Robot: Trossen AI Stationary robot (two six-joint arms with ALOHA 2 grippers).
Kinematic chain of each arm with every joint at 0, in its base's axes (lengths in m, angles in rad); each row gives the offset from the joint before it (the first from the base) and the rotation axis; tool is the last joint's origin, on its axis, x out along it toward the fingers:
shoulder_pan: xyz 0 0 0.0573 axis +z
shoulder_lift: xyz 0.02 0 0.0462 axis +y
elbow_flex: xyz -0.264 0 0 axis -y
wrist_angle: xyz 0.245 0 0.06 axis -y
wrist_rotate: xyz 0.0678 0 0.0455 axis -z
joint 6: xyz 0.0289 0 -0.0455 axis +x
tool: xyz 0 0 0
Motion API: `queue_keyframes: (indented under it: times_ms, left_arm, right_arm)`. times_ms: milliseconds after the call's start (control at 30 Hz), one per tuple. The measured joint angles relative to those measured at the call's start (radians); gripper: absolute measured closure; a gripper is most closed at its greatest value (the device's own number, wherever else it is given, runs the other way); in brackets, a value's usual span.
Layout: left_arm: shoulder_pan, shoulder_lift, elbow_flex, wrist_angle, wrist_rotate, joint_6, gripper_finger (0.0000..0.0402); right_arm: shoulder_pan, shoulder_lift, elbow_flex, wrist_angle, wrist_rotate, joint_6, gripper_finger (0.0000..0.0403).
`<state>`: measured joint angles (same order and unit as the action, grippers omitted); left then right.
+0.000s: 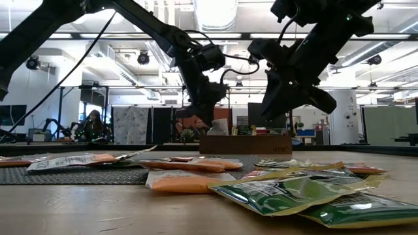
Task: Pick & Place Tea
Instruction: Put the white tea bag into the left section of the wooden organizer
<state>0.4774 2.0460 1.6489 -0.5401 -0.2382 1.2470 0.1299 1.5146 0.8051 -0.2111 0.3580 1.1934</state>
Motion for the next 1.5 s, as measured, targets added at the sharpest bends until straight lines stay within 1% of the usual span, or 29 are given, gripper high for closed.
queue_keyframes:
  times_ms: [167,367,467,600,767,1033,1167,1300,1400,1500]
  left_arm:
    - [0.001,0.000,0.000,0.034,0.006,-0.072,0.0377]
    - [0.001,0.000,0.000,0.049,0.009,-0.100,0.0340]
    - [0.001,0.000,0.000,0.021,0.009,-0.104,0.0330]
    - [-0.001,0.000,0.000,0.015,0.010,-0.111,0.0329]
    - [0.002,-0.001,0.000,0.034,0.010,-0.199,0.0329]
    - [0.005,-0.001,0.000,0.042,0.008,-0.257,0.0329]
    - [0.005,-0.001,0.000,0.039,-0.020,-0.258,0.0329]
    - [0.001,-0.002,0.001,0.048,-0.080,-0.251,0.0329]
    - [0.000,-0.002,0.000,0.056,-0.086,-0.258,0.0329]
    - [0.000,-0.002,0.000,0.053,-0.097,-0.295,0.0329]
  right_arm:
    - [0.000,0.000,0.000,0.000,0.000,0.003,0.0330]
    - [0.000,0.000,0.000,0.000,0.000,0.003,0.0330]
    - [0.000,0.000,0.000,0.000,0.000,0.003,0.0330]
    - [0.000,0.000,0.000,0.000,0.000,0.003,0.0330]
    - [0.000,0.000,0.000,0.000,0.000,0.001,0.0330]
    - [0.000,0.000,-0.001,0.000,0.000,0.000,0.0330]
    - [0.000,0.000,-0.001,-0.001,0.000,-0.001,0.0330]
    - [0.000,0.000,-0.001,-0.001,0.000,-0.001,0.0330]
    - [0.000,0.000,-0.001,-0.001,0.001,-0.001,0.0330]
    - [0.000,0.000,-0.001,-0.002,0.001,-0.001,0.0330]
